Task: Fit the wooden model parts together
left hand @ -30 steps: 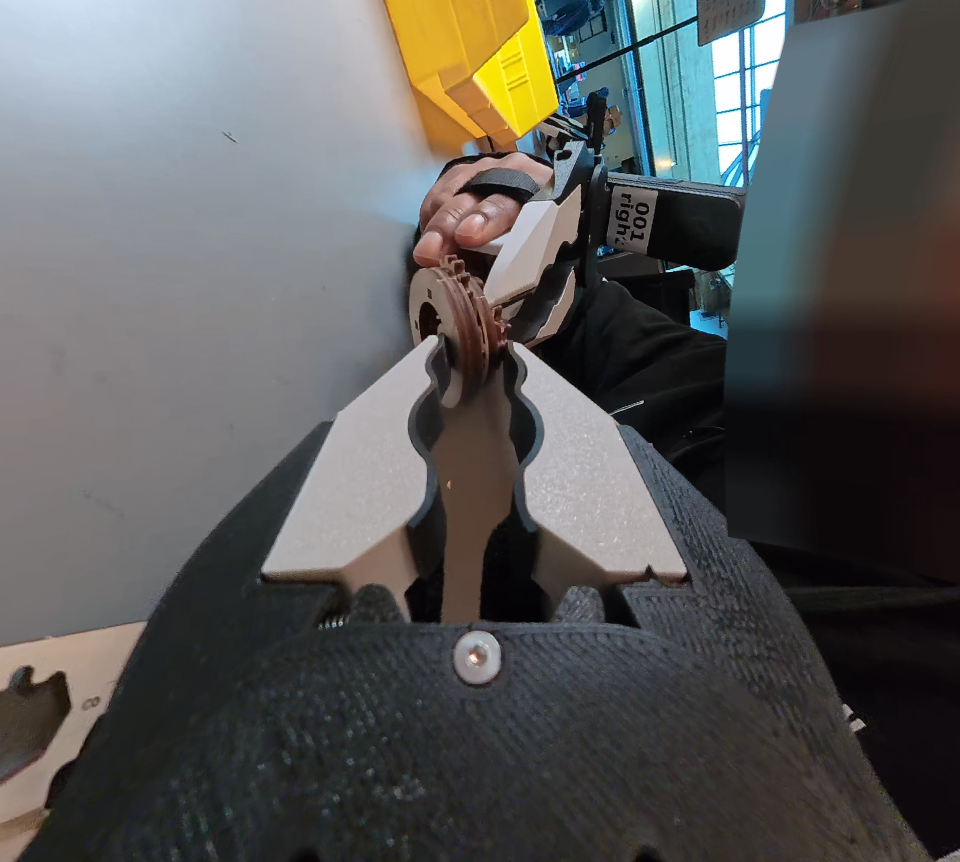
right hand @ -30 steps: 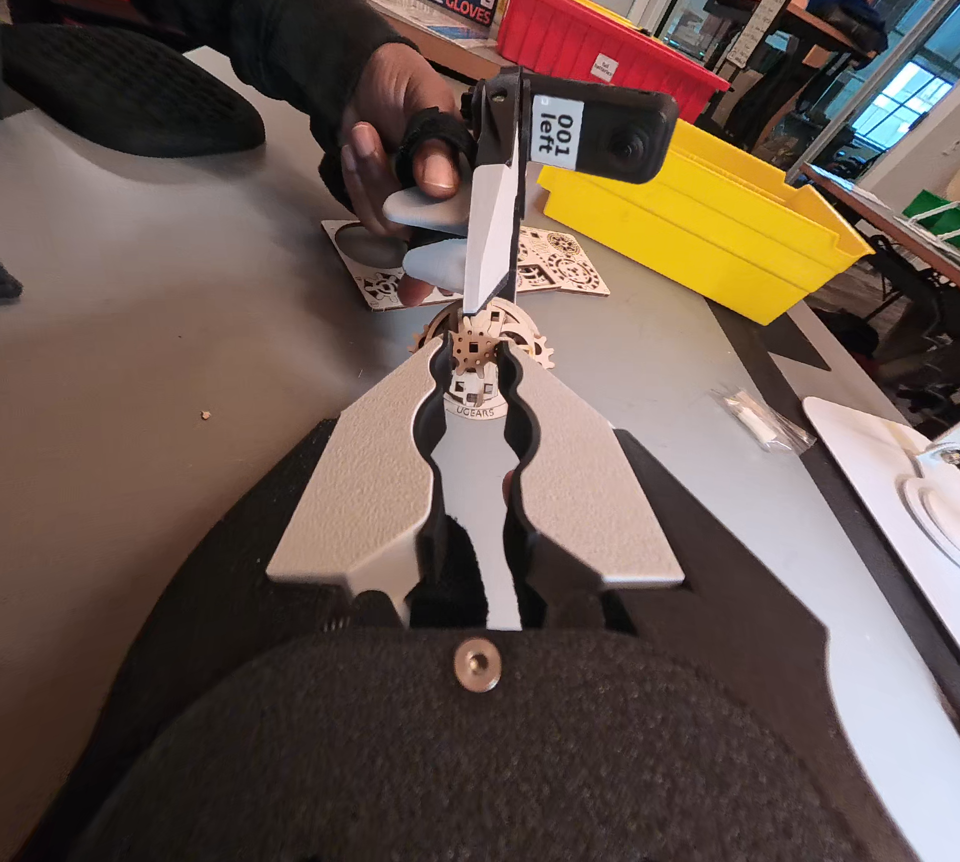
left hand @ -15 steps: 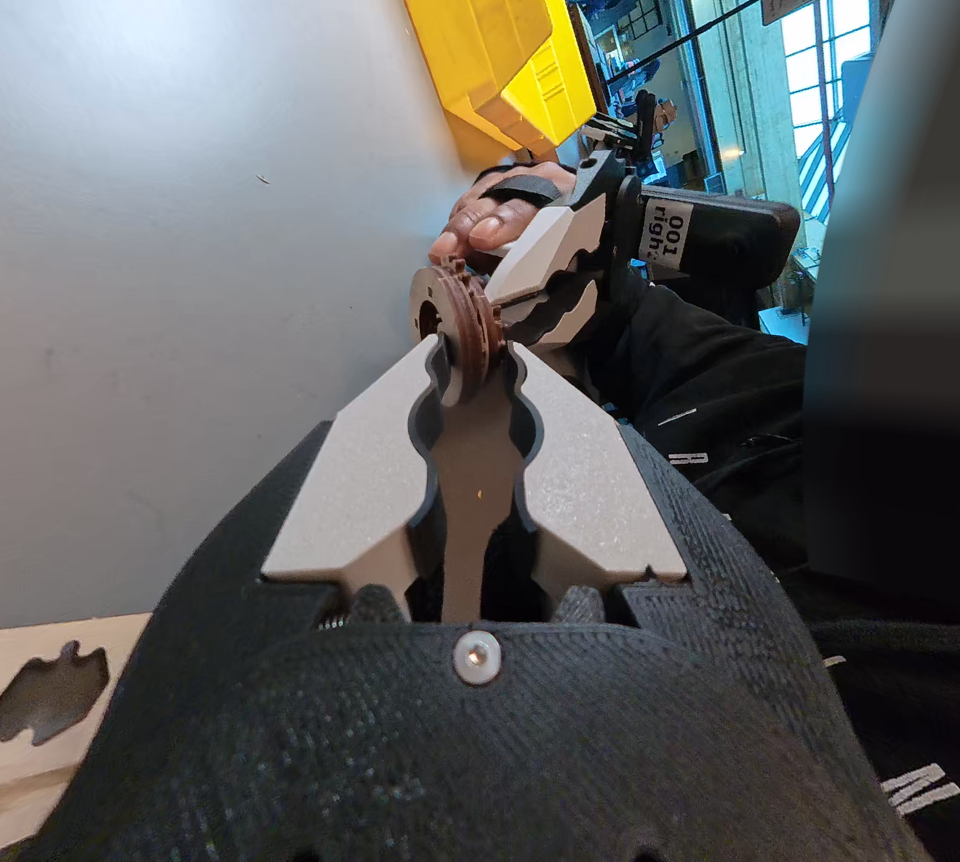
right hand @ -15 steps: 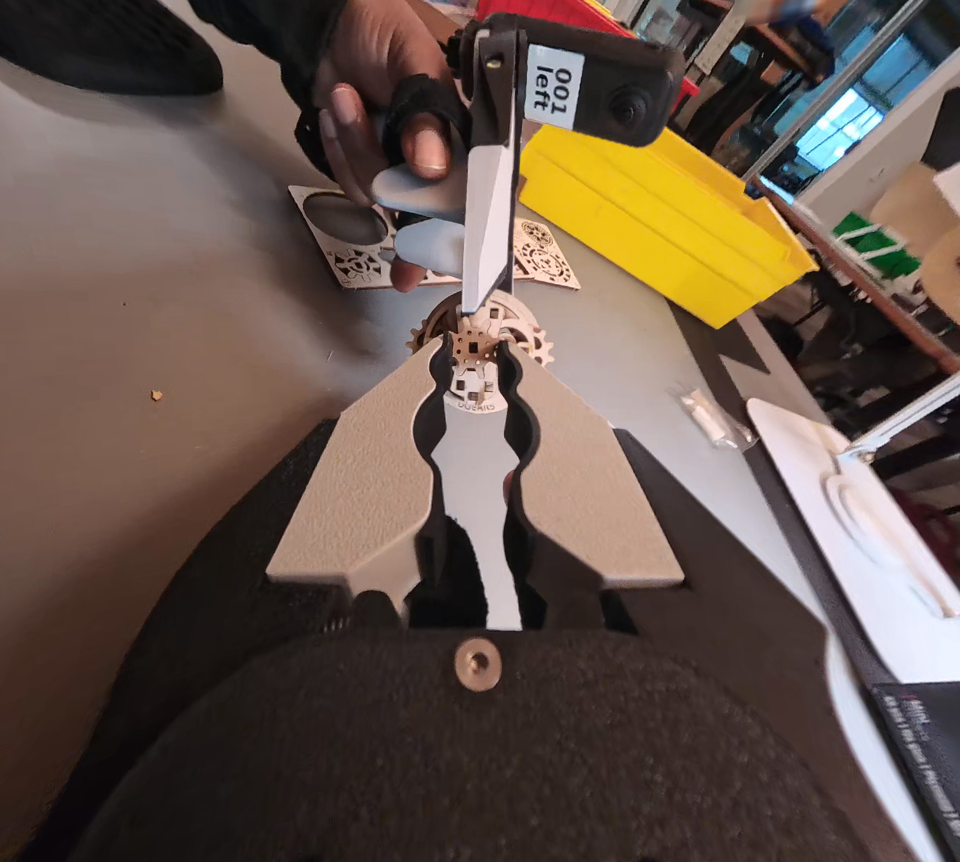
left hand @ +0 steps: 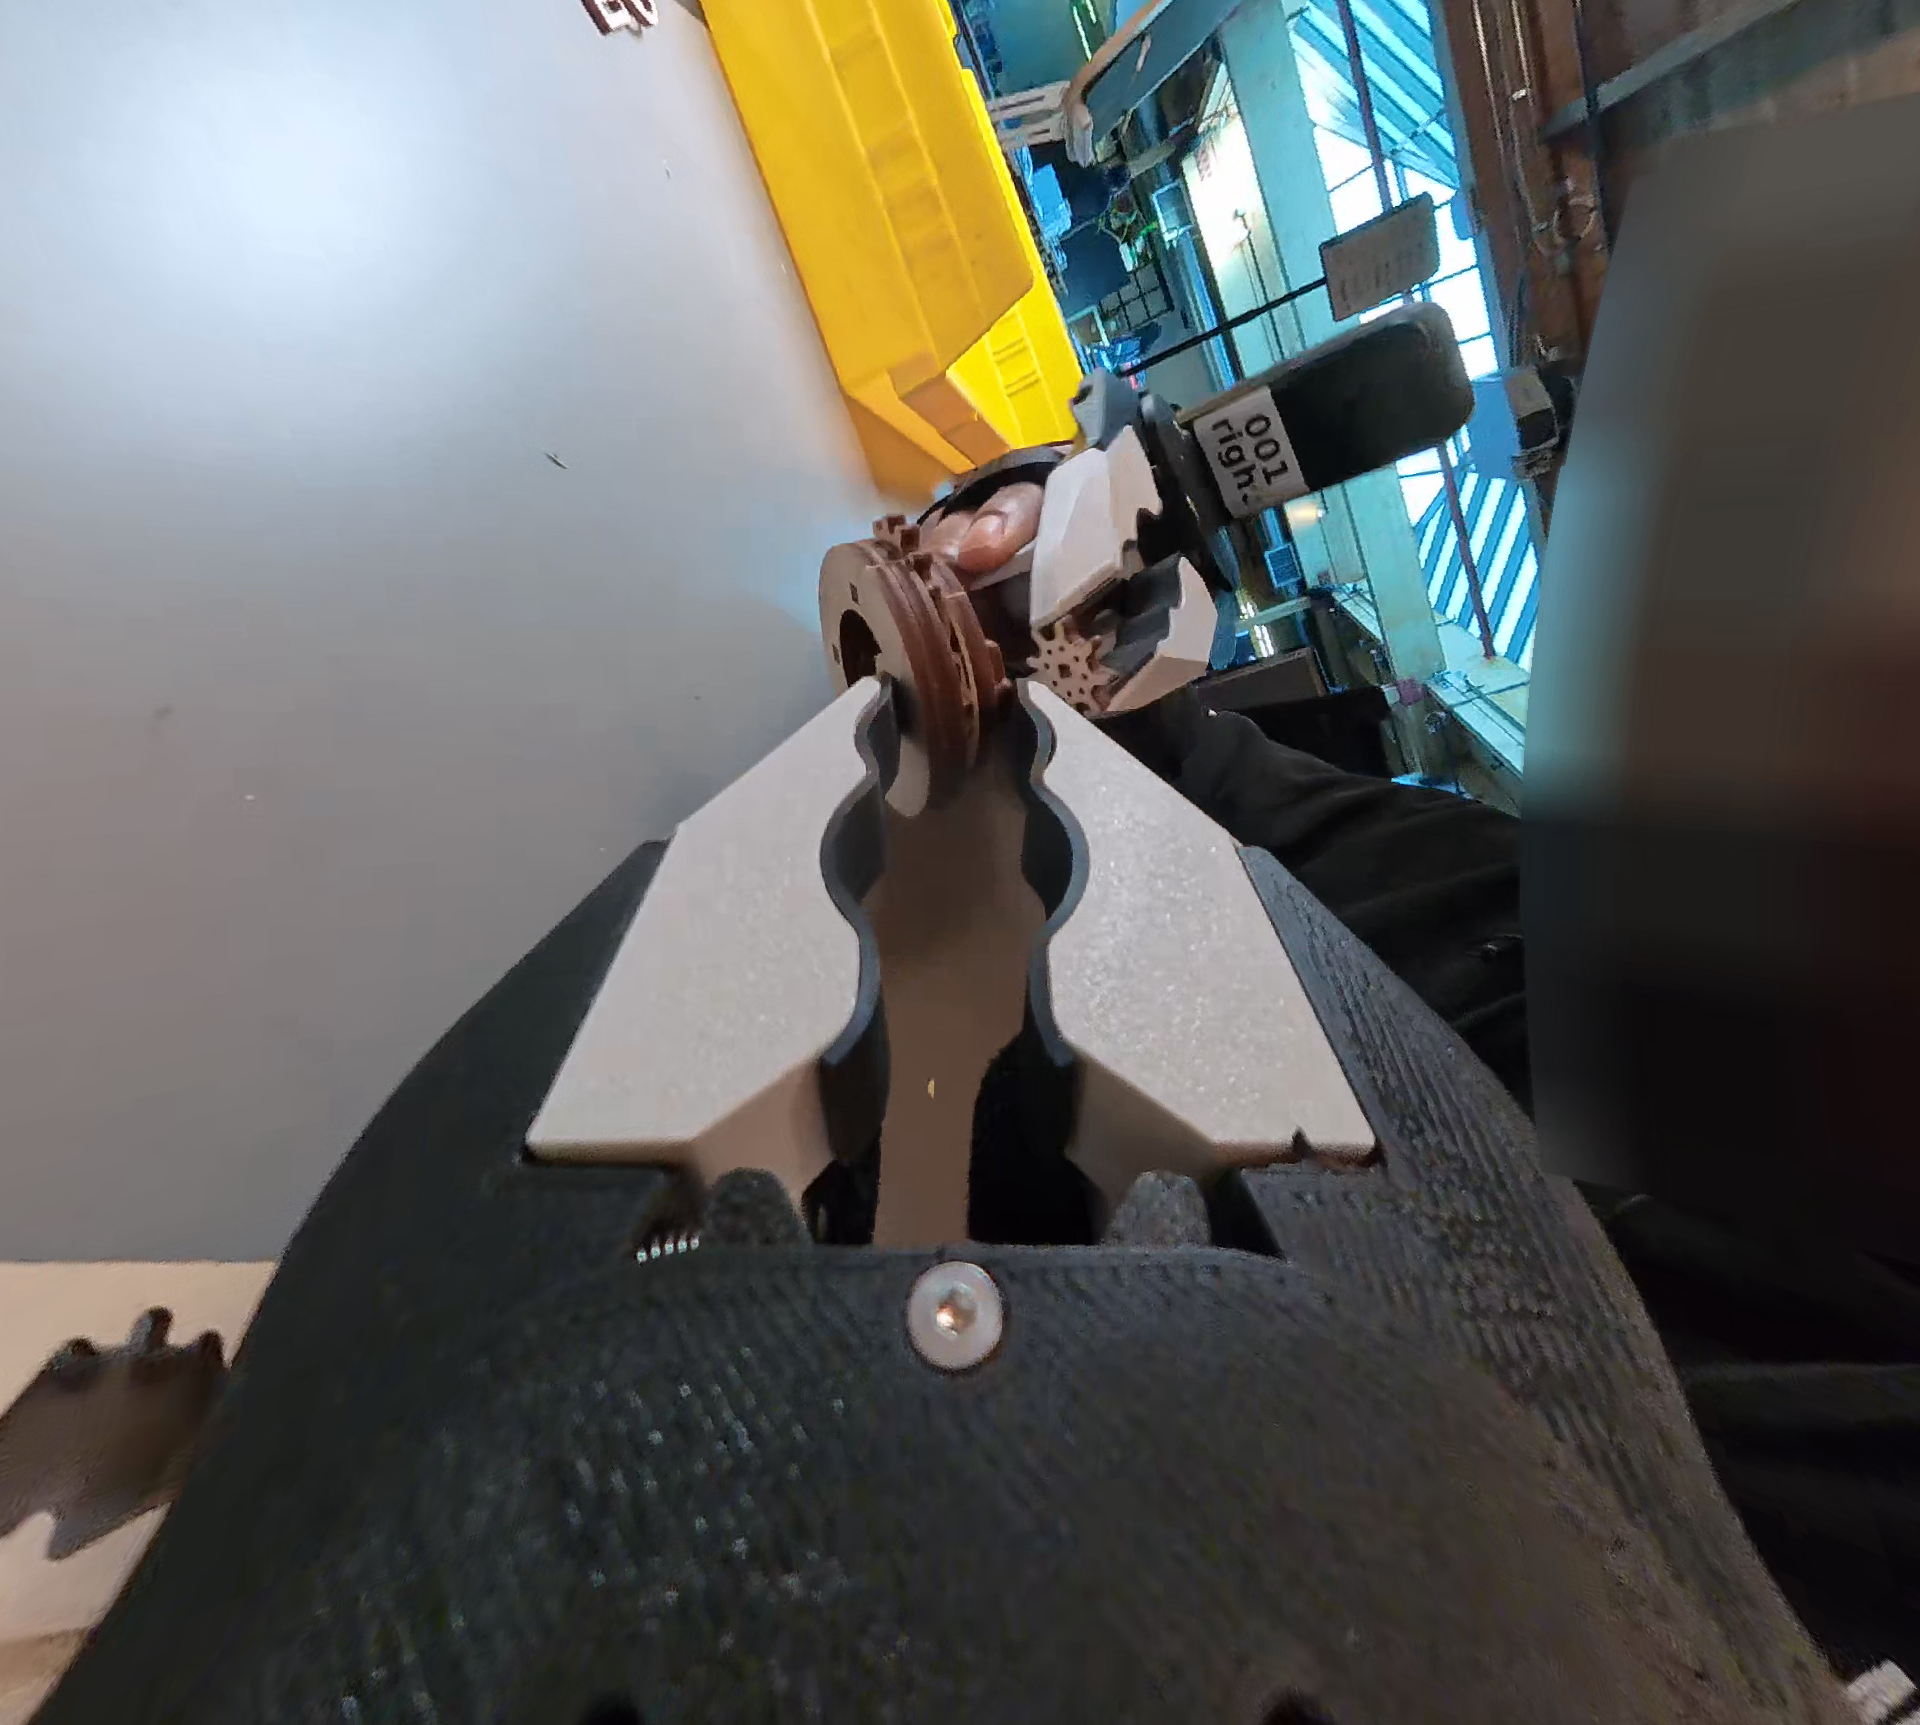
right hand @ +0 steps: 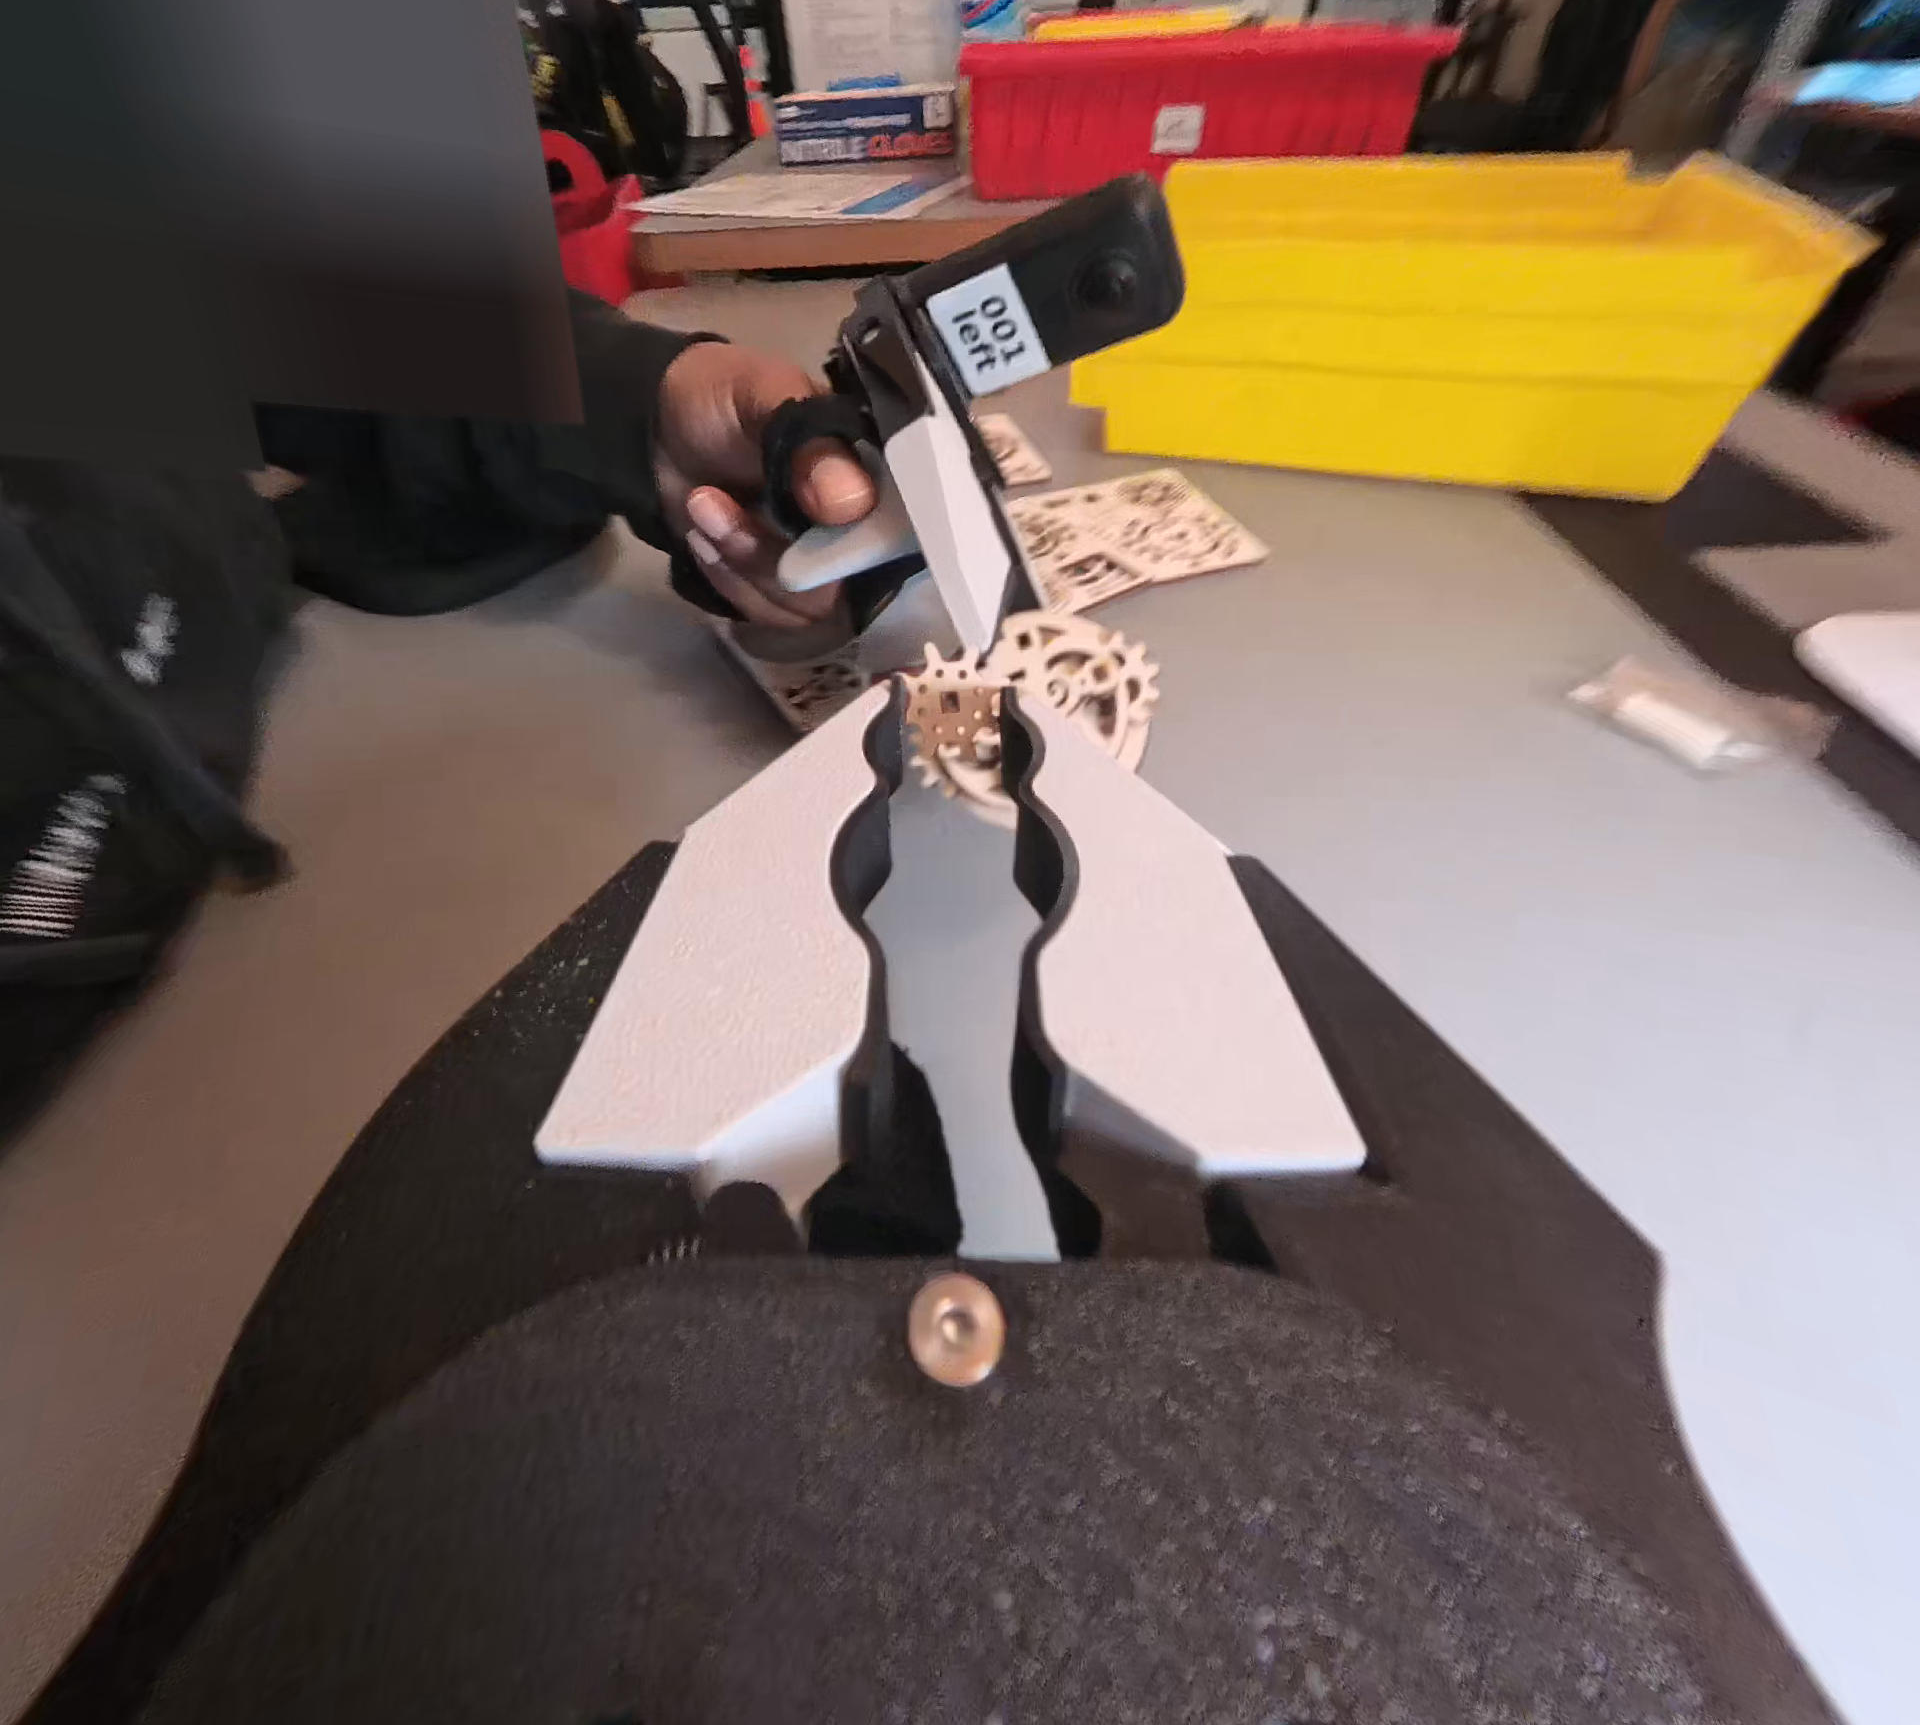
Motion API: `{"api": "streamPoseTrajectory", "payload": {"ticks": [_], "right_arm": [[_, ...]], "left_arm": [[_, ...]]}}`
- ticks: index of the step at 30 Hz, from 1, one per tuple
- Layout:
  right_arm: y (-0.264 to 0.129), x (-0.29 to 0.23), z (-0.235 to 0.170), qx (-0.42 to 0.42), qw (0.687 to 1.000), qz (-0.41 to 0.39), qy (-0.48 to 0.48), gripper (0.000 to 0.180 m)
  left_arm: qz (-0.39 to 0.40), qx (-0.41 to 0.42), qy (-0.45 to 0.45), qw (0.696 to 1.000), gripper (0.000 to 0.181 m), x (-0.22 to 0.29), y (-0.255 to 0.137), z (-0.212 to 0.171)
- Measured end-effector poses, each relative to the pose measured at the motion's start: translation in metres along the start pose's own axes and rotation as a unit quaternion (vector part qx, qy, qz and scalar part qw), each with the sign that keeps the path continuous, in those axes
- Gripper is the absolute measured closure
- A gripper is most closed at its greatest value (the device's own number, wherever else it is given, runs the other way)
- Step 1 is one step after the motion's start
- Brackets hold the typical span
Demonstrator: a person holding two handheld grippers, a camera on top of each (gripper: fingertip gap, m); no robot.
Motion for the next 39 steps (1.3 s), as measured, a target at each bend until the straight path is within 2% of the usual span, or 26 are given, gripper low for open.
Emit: {"api": "streamPoseTrajectory", "payload": {"ticks": [2,4,6,8,10,13,15,19,22,23,25,28,32,34,37,39], "right_arm": [[-0.003,0.000,-0.013,-0.046,0.997,0.032,0.059,0.164],[-0.006,0.001,-0.034,-0.126,0.989,0.036,0.063,0.164],[-0.008,0.012,-0.050,-0.201,0.979,-0.022,-0.004,0.164],[-0.011,0.022,-0.061,-0.273,0.954,-0.081,-0.094,0.164],[-0.013,0.023,-0.068,-0.327,0.929,-0.105,-0.138,0.161],[-0.012,-0.003,-0.065,-0.313,0.942,-0.056,-0.102,0.141],[-0.018,-0.011,-0.056,-0.288,0.954,-0.046,-0.070,0.135],[-0.027,-0.012,-0.060,-0.291,0.955,-0.058,-0.029,0.135],[-0.019,-0.024,-0.063,-0.286,0.958,-0.030,0.011,0.135],[-0.019,-0.025,-0.069,-0.309,0.951,-0.030,0.015,0.134],[-0.024,-0.024,-0.087,-0.389,0.921,-0.035,-0.016,0.120],[-0.027,-0.013,-0.082,-0.407,0.910,-0.066,-0.030,0.115],[-0.029,-0.011,-0.071,-0.369,0.927,-0.066,0.010,0.119],[-0.032,-0.009,-0.068,-0.359,0.930,-0.075,-0.002,0.134],[-0.035,-0.009,-0.071,-0.357,0.928,-0.084,-0.067,0.159],[-0.036,-0.007,-0.079,-0.374,0.915,-0.089,-0.120,0.163]], "left_arm": [[0.006,0.008,0.018,1.000,0.161,0.000,-0.002,-0.001],[0.018,0.014,0.039,0.999,0.161,-0.003,-0.006,-0.003],[0.015,0.021,0.046,0.999,0.161,-0.005,-0.008,-0.004],[0.000,0.032,0.040,0.999,0.161,-0.005,-0.010,-0.003],[-0.013,0.036,0.035,0.999,0.161,-0.003,-0.012,-0.001],[-0.016,0.037,0.050,0.998,0.161,-0.001,-0.017,0.001],[-0.025,0.041,0.050,0.998,0.161,0.001,-0.019,0.001],[-0.036,0.040,0.046,0.997,0.161,0.003,-0.019,-0.002],[-0.032,0.039,0.055,0.997,0.161,0.002,-0.018,-0.003],[-0.030,0.039,0.057,0.997,0.161,0.002,-0.018,-0.003],[-0.028,0.038,0.060,0.997,0.161,0.002,-0.018,-0.004],[-0.025,0.036,0.063,0.997,0.161,0.002,-0.018,-0.005],[-0.027,0.036,0.062,0.997,0.160,0.002,-0.018,-0.005],[-0.029,0.037,0.059,0.997,0.160,0.002,-0.018,-0.005],[-0.030,0.036,0.058,0.997,0.160,0.002,-0.018,-0.005],[-0.030,0.035,0.058,0.997,0.160,0.002,-0.018,-0.005]]}}
Point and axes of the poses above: each gripper's, where its closed fingertips meet, y out along the fingers, z out of its top, x = y × z across the jaws, the point moved 2 cm from there along -y, back along the fingers, and after that the axes turned 2 degrees about -y, right-handed, at the moved point
